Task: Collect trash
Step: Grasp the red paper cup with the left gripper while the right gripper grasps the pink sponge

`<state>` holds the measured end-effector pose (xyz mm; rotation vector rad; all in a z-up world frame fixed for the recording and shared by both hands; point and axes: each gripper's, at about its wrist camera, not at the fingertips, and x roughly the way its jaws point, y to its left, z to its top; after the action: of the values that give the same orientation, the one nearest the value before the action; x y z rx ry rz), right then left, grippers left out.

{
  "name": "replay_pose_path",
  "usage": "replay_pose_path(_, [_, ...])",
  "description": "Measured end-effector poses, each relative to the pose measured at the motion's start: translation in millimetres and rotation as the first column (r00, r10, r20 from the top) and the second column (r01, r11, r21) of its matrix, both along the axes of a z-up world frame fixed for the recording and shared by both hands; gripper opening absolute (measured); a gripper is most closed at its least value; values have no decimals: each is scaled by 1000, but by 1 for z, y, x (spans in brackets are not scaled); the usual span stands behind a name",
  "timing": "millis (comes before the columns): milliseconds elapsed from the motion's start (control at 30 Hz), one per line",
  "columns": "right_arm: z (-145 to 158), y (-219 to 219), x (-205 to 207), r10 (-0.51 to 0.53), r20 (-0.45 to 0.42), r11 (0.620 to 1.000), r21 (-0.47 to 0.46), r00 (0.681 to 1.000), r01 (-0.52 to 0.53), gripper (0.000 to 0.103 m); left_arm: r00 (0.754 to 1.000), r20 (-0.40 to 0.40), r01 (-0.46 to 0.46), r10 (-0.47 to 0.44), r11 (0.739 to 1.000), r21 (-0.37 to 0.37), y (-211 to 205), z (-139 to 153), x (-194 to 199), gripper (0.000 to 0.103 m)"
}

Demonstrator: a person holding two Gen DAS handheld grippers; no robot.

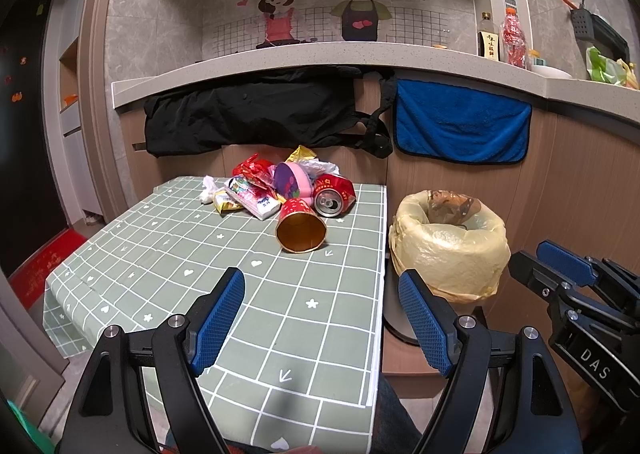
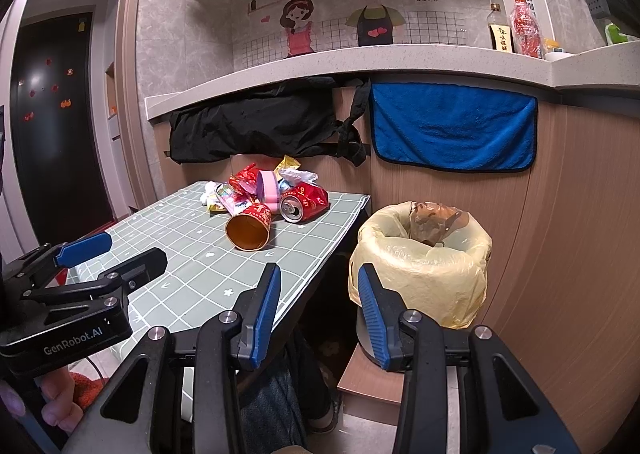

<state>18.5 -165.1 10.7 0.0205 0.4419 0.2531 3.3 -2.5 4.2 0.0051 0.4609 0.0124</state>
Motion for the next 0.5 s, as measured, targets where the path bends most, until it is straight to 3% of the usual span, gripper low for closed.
replay_pose_path(167, [-1, 7, 18, 18, -5, 1000, -26, 1000, -18, 39, 1000, 14, -2, 3, 999, -32, 13, 4, 15, 79])
replay_pose_path(367, [5, 21, 66, 38, -12, 998, -48, 999, -39, 39, 1000, 14, 16, -15, 999, -49, 52, -1, 60, 79])
replay_pose_path(500, [4, 33, 107, 42, -43, 998, -52, 998, -44, 39, 996, -31, 80, -81, 997, -22, 69, -14, 99, 66])
